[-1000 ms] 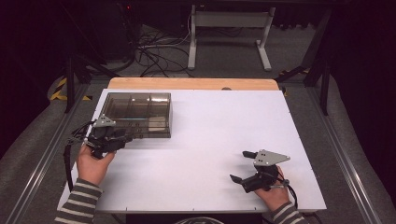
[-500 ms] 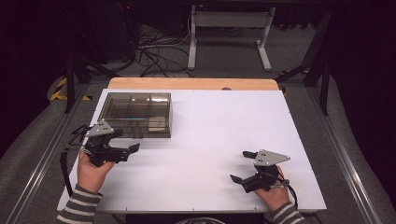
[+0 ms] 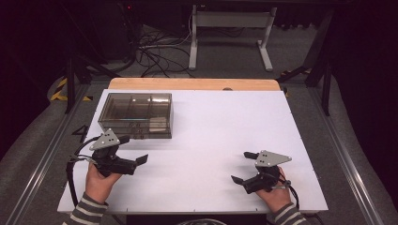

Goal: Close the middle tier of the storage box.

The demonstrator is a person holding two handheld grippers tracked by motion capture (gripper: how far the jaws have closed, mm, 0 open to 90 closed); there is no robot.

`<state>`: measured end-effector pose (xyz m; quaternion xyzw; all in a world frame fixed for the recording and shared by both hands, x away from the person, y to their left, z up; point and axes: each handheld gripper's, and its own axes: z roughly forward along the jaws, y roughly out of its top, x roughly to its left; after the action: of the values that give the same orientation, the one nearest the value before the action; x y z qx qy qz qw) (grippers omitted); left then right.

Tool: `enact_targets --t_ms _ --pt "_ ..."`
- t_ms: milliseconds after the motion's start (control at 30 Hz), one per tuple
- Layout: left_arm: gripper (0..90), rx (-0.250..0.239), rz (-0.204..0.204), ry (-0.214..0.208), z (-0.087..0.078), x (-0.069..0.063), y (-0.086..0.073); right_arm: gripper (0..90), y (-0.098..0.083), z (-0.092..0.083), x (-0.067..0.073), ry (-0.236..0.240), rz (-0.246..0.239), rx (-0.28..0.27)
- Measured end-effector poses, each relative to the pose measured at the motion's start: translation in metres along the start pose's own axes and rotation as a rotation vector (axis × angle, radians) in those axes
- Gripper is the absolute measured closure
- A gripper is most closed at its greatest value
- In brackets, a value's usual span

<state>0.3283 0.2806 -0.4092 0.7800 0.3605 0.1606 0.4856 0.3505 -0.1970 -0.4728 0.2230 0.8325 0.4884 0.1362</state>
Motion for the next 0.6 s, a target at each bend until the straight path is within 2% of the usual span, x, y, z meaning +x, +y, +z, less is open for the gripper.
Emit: enact_targets --t_ms 100,233,333,433,600 --pt "0.0 -0.015 0.003 -0.032 0.002 -0.003 -0.005 1.5 0.0 0.0 0.0 0.001 0.003 -0.001" --pt "0.0 -0.019 0.024 -0.046 0.005 -0.006 -0.01 1.5 0.0 0.0 0.0 0.001 0.003 -0.001" --pt "0.0 -0.021 0.032 -0.049 0.009 -0.009 -0.015 1.5 0.0 0.0 0.0 0.002 0.002 0.0" --pt "0.0 -0.005 0.049 -0.028 0.013 -0.011 -0.019 1.5 0.0 0.0 0.0 0.003 0.003 0.0" --pt "0.0 0.008 0.053 -0.023 0.02 -0.013 -0.029 1.5 0.0 0.0 0.0 0.002 -0.003 0.001"
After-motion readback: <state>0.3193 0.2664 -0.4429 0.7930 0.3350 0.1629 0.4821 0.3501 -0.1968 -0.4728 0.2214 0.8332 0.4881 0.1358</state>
